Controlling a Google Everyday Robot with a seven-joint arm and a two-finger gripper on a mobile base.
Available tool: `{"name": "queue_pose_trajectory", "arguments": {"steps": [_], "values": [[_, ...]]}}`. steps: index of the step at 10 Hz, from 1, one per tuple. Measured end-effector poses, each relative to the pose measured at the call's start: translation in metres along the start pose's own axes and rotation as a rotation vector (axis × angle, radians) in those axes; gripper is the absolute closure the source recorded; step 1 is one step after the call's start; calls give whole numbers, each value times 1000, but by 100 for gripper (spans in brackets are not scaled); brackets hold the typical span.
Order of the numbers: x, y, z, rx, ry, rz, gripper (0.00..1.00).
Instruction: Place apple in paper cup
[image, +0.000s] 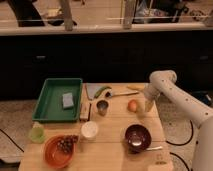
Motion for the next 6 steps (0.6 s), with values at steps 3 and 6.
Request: {"name": "queue_pose_trajectory", "arguments": {"steps": [3, 6], "values": [[1, 0, 3, -11, -9, -21, 20], [0, -1, 7, -20, -18, -42, 20]]}}
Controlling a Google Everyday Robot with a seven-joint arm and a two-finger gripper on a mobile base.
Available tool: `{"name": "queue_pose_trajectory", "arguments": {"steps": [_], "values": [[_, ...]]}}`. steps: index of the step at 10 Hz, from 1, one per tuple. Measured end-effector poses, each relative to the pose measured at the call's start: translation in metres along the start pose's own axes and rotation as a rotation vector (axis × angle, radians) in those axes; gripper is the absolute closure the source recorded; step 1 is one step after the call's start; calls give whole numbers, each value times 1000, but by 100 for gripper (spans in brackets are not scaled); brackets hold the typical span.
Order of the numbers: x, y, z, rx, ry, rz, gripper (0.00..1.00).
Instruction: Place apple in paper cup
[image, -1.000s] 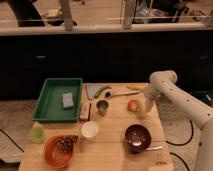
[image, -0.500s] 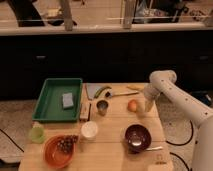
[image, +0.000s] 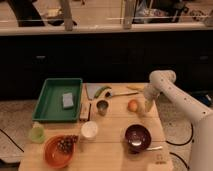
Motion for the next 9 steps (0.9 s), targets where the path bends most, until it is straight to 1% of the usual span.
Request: {"name": "queue_pose_trajectory", "arguments": {"steps": [9], "values": [[-1, -1, 11, -23, -12, -60, 20]]}}
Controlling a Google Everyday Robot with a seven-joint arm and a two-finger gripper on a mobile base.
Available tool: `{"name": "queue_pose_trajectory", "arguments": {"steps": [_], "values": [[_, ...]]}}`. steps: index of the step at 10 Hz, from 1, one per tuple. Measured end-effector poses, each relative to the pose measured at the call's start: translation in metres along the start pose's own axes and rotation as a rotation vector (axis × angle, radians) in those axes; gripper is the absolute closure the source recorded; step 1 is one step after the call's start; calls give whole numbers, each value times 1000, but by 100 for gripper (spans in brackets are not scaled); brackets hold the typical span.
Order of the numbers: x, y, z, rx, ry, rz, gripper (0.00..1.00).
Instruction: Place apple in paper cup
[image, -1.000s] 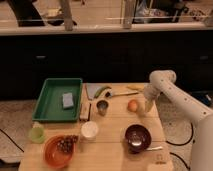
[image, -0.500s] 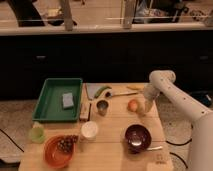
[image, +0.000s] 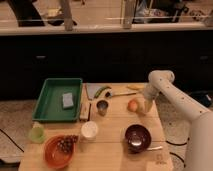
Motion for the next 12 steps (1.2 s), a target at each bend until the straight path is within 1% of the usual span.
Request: {"name": "queue_pose_trajectory", "arguments": {"steps": [12], "values": [[-1, 2, 9, -20, -3, -60, 20]]}}
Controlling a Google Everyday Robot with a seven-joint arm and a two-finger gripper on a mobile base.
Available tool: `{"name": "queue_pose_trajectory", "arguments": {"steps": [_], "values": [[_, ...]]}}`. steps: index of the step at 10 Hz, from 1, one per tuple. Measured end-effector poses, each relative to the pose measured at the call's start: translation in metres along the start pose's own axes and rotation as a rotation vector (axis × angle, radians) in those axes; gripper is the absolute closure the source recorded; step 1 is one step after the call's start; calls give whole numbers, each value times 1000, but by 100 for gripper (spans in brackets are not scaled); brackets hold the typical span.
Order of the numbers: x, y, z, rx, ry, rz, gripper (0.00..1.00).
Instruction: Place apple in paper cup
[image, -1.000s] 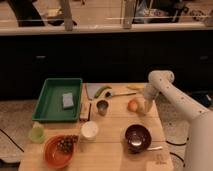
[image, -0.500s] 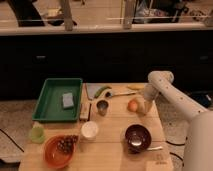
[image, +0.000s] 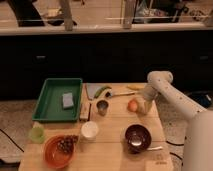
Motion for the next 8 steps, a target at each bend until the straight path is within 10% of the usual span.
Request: {"name": "queue_pose_trajectory", "arguments": {"steps": [8], "values": [[-3, 1, 5, -13, -4, -45, 20]]}}
